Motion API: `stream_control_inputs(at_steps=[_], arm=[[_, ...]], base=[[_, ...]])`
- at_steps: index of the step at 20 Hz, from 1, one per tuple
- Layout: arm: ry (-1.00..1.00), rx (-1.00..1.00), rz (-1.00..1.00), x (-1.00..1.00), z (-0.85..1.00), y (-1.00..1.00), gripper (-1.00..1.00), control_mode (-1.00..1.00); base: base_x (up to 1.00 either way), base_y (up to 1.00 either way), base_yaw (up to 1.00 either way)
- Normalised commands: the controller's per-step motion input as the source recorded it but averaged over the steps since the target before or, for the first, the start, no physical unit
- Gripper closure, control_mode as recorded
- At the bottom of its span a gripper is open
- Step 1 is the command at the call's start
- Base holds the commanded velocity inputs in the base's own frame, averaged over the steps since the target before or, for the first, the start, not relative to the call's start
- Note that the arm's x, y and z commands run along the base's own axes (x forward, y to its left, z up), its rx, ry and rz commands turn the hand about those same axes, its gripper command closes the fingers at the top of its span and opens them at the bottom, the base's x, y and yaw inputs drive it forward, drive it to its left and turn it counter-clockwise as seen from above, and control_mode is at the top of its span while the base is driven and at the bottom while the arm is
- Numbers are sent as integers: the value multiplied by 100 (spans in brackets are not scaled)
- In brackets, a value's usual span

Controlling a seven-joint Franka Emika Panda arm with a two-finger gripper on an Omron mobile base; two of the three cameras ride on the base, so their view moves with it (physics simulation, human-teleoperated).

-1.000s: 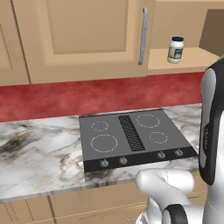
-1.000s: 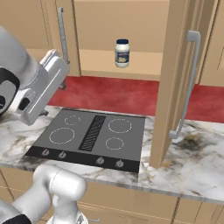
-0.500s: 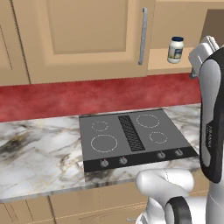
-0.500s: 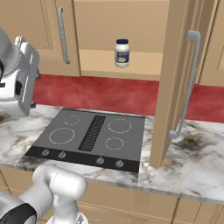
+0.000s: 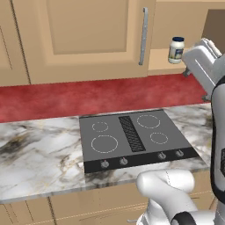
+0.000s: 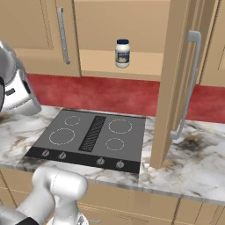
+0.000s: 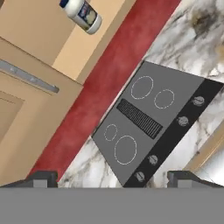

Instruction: Move the ketchup and mayonnaise from the cabinet to the dining counter.

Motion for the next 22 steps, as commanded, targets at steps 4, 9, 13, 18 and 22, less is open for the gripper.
stream_control_inputs(at_steps=[4, 9, 13, 18, 22], arm=[[-7, -12, 37, 3, 25, 11, -100, -100], [-6, -19, 30, 10, 30, 13, -100, -100], [-5, -21, 18, 22, 25, 14, -100, -100], [-15, -28, 6, 29, 13, 7, -100, -100], [-23, -26, 0, 38, 3, 2, -100, -100]], base=[[0, 0, 0], [0, 0, 0], [0, 0, 0], [0, 0, 0], [0, 0, 0]])
